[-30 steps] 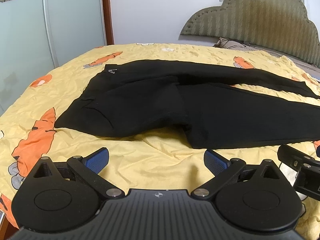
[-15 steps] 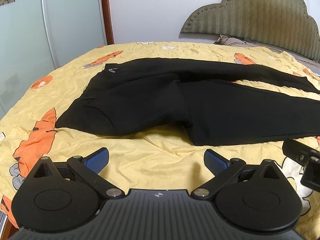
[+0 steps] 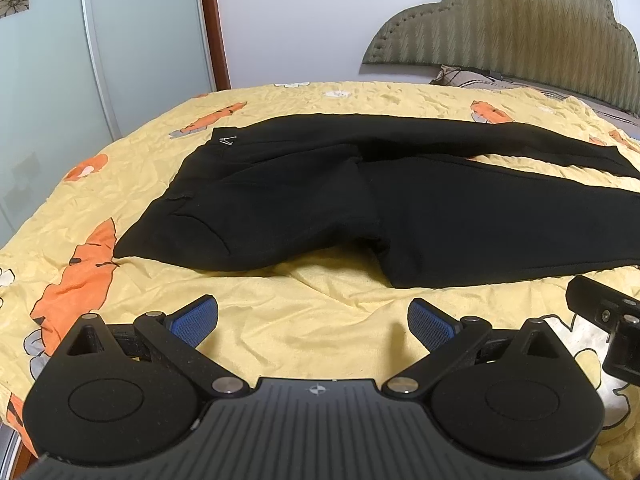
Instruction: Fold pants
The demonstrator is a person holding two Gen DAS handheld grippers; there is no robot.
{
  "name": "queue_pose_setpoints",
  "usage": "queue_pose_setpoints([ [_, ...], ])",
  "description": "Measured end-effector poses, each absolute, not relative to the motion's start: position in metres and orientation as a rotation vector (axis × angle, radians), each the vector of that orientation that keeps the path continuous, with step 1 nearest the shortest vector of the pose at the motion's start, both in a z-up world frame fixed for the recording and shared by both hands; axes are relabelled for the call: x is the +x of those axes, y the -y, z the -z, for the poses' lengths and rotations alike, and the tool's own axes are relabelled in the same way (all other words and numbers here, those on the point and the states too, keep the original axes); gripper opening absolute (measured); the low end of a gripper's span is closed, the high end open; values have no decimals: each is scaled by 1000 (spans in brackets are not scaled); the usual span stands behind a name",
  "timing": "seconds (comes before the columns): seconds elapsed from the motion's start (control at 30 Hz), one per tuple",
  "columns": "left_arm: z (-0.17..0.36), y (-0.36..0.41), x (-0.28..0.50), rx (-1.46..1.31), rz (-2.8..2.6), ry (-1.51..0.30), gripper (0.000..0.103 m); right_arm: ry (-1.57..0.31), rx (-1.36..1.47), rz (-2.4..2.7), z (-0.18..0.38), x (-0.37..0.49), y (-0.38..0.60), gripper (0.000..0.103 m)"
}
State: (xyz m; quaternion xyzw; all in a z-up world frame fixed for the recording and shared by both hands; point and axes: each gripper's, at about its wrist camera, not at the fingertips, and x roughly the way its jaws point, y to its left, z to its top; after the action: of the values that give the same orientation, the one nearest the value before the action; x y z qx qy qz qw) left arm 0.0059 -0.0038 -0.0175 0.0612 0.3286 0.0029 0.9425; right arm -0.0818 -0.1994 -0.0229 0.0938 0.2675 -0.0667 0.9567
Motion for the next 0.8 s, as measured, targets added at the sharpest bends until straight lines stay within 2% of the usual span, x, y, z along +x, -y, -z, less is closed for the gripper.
queue_pose_setpoints([
  [0.8, 21, 3, 6, 134, -11, -680, 103, -551, 186, 111, 23, -82, 199, 103],
])
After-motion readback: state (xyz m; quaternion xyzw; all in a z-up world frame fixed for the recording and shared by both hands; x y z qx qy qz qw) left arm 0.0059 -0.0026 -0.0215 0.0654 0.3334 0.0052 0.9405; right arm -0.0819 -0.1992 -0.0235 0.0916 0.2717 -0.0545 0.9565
